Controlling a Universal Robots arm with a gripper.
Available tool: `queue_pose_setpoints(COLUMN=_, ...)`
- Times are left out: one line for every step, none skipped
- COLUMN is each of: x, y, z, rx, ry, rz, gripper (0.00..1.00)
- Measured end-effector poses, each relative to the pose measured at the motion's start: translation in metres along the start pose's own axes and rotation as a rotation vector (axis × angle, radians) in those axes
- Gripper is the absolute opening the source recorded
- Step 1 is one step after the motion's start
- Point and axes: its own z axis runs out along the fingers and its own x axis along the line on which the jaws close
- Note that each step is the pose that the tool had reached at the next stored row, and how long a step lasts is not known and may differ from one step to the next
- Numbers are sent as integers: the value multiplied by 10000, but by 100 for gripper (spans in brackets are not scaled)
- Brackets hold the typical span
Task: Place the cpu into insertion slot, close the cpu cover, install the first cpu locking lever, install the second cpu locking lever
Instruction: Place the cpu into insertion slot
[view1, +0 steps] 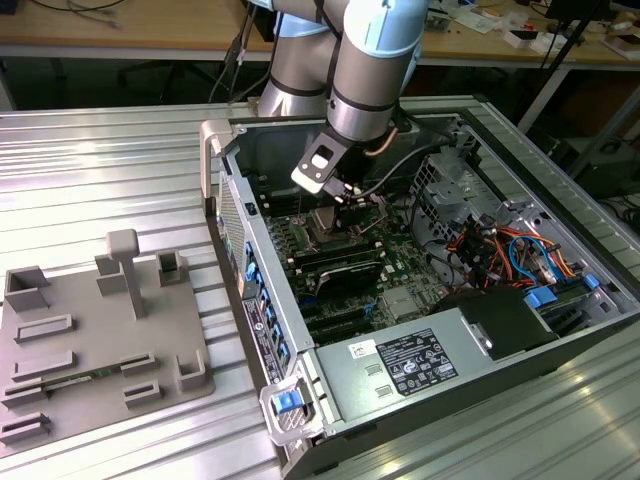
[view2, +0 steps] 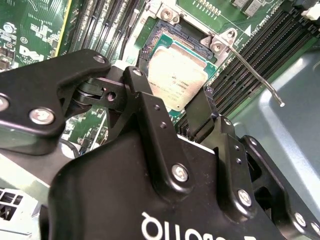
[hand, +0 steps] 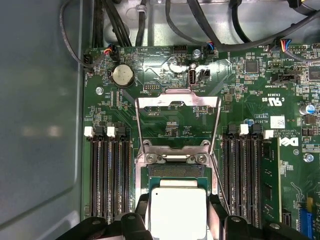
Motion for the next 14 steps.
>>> queue_pose_setpoints(x=0, y=0, z=5, rx=-1, ry=1, rz=0, gripper=55)
queue_pose_setpoints(x=0, y=0, z=8, rx=1, ry=0, rz=-1, gripper=55)
queue_pose_setpoints(x=0, y=-1, z=12, rx=0, ry=0, rz=-1, gripper=55)
queue_pose_setpoints(x=0, y=-1, z=16, rx=0, ry=0, rz=0, gripper=55)
queue_pose_setpoints(x=0, y=-1, z=20, rx=0, ry=0, rz=-1, gripper=55)
queue_pose_setpoints(x=-1, y=-2, z=26, rx=1, ry=-1, rz=-1, gripper=55)
queue_pose_setpoints(x=-1, y=-2, z=32, rx=0, ry=0, rz=0, gripper=55)
queue_pose_setpoints(x=-1, y=-2, z=40, rx=1, ry=-1, rz=0, gripper=55)
queue_pose_setpoints(x=-1, y=-3, z=43, rx=1, ry=-1, rz=0, gripper=55)
queue_pose_setpoints(x=-1, y=-3, z=45, rx=1, ry=-2, rz=-1, gripper=55)
queue_pose_setpoints(x=-1, y=-3, z=46, rx=2, ry=-4, rz=0, gripper=55)
queue_pose_setpoints(x=-1, y=-3, z=48, rx=1, ry=-2, rz=0, gripper=55)
queue_pose_setpoints(x=-1, y=-3, z=49, rx=1, ry=-1, rz=0, gripper=55)
queue_pose_setpoints(x=-1, y=-3, z=49, rx=1, ry=-1, rz=0, gripper=55)
